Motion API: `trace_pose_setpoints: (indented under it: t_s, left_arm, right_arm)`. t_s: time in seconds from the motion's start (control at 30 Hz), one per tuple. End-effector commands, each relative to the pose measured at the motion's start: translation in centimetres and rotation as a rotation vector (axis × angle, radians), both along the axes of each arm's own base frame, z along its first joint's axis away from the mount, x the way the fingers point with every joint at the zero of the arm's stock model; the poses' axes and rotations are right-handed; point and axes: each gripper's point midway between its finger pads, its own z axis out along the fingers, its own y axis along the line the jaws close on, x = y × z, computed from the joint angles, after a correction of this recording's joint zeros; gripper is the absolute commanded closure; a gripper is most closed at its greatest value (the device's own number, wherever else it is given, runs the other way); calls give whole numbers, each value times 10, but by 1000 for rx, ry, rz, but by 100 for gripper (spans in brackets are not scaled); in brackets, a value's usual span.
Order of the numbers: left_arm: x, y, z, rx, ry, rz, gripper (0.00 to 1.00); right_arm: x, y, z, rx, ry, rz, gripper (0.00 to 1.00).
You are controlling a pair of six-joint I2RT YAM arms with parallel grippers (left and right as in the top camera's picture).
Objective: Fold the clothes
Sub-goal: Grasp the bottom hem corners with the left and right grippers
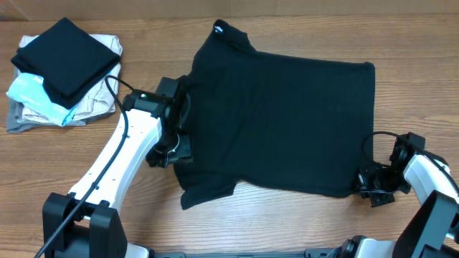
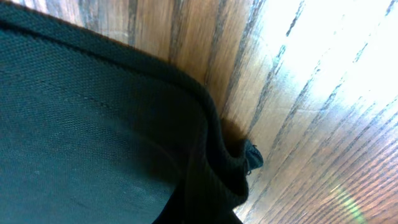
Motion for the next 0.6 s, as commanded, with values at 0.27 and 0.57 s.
trace_pose_setpoints:
  t_s: [0.27,0.57]
  left_arm:
    - [-75,-17,-82,-233,164,-228,51]
    - [-87,-16,-99,-247,162,-236,51]
  right_arm:
    - [-25,1,-16,-18,96,32,96]
    - [-24,1,-16,-20,94,32,95]
